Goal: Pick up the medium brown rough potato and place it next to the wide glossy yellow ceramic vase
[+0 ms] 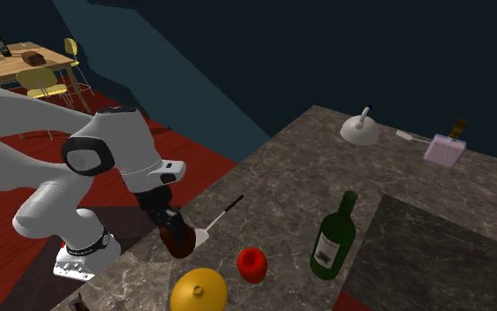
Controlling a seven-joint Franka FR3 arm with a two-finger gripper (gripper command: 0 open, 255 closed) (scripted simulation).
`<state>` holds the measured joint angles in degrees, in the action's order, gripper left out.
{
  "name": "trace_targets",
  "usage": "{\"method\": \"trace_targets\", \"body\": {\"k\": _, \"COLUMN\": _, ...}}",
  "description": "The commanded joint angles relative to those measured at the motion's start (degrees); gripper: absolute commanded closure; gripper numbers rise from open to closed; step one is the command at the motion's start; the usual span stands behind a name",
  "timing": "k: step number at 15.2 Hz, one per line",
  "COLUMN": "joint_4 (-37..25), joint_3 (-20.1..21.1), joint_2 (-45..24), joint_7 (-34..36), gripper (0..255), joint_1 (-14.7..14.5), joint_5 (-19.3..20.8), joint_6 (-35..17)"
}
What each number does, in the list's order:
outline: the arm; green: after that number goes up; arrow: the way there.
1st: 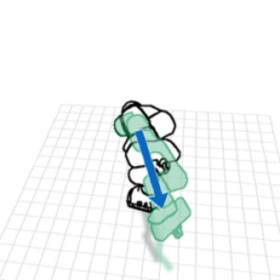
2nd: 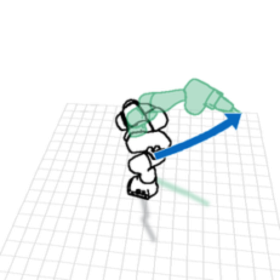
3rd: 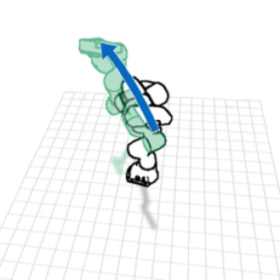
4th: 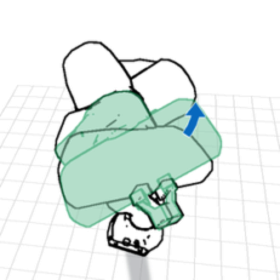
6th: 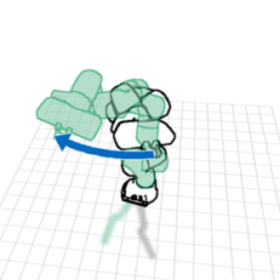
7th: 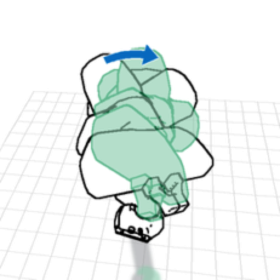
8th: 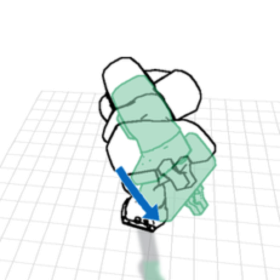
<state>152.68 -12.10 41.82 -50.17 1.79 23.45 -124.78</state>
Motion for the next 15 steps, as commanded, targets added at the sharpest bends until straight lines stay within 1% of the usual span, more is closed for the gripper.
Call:
{"method": "trace_targets", "body": {"k": 1, "joint_4": 0.78, "joint_3": -2.78, "joint_2": 0.87, "joint_7": -3.06, "gripper": 255, "joint_1": 1.54, "joint_5": 1.45, "joint_6": -0.75}}
{"method": "trace_targets", "body": {"k": 7, "joint_4": -0.34, "joint_3": -11.22, "joint_2": 1.08, "joint_7": -12.33, "gripper": 255, "joint_1": 5.4, "joint_5": 4.92, "joint_6": -2.08}}
{"method": "trace_targets", "body": {"k": 11, "joint_4": -2.54, "joint_3": -17.11, "joint_2": -0.35, "joint_7": -18.51, "gripper": 255, "joint_1": 7.04, "joint_5": 6.61, "joint_6": -3.22}}
{"method": "trace_targets", "body": {"k": 12, "joint_4": -3.09, "joint_3": -18.27, "joint_2": -0.75, "joint_7": -19.7, "gripper": 255, "joint_1": 7.24, "joint_5": 6.85, "joint_6": -3.45}}
{"method": "trace_targets", "body": {"k": 15, "joint_4": -1.37, "joint_3": -19.09, "joint_2": -1.63, "joint_7": -19.26, "gripper": 255, "joint_1": 7.51, "joint_5": 7.72, "joint_6": -6.03}}
